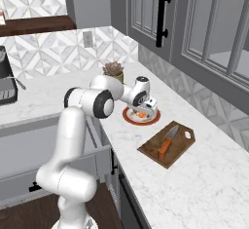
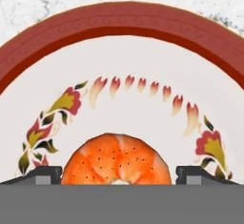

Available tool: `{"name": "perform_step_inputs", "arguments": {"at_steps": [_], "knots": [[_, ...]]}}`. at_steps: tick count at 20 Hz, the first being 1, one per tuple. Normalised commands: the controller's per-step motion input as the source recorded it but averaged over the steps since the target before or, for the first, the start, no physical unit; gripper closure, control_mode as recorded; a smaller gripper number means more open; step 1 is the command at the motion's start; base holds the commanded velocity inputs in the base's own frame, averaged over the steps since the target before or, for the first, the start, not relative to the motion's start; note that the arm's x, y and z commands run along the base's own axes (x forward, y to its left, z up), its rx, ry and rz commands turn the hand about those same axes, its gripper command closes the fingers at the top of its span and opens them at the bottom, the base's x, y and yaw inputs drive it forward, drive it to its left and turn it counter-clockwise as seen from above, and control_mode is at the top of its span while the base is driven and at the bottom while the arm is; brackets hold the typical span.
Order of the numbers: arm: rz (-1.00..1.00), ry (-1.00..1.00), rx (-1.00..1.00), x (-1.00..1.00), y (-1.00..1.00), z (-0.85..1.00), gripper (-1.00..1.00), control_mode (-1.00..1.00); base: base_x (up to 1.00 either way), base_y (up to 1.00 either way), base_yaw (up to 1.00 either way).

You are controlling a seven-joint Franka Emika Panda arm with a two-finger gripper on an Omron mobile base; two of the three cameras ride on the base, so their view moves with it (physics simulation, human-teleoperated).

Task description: Pick up the knife from the drawer and place it on the cutting board. Then place the meat from the plate to the cutting board.

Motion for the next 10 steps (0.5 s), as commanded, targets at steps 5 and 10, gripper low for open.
{"name": "perform_step_inputs", "arguments": {"at_steps": [5, 10], "knots": [[0.02, 0.00, 0.00, 0.00, -0.01, -0.39, -1.00, -1.00, 0.00, 0.00, 0.00], [0.05, 0.03, 0.01, -0.05, 0.02, -0.66, 1.00, -1.00, 0.00, 0.00, 0.00]]}}
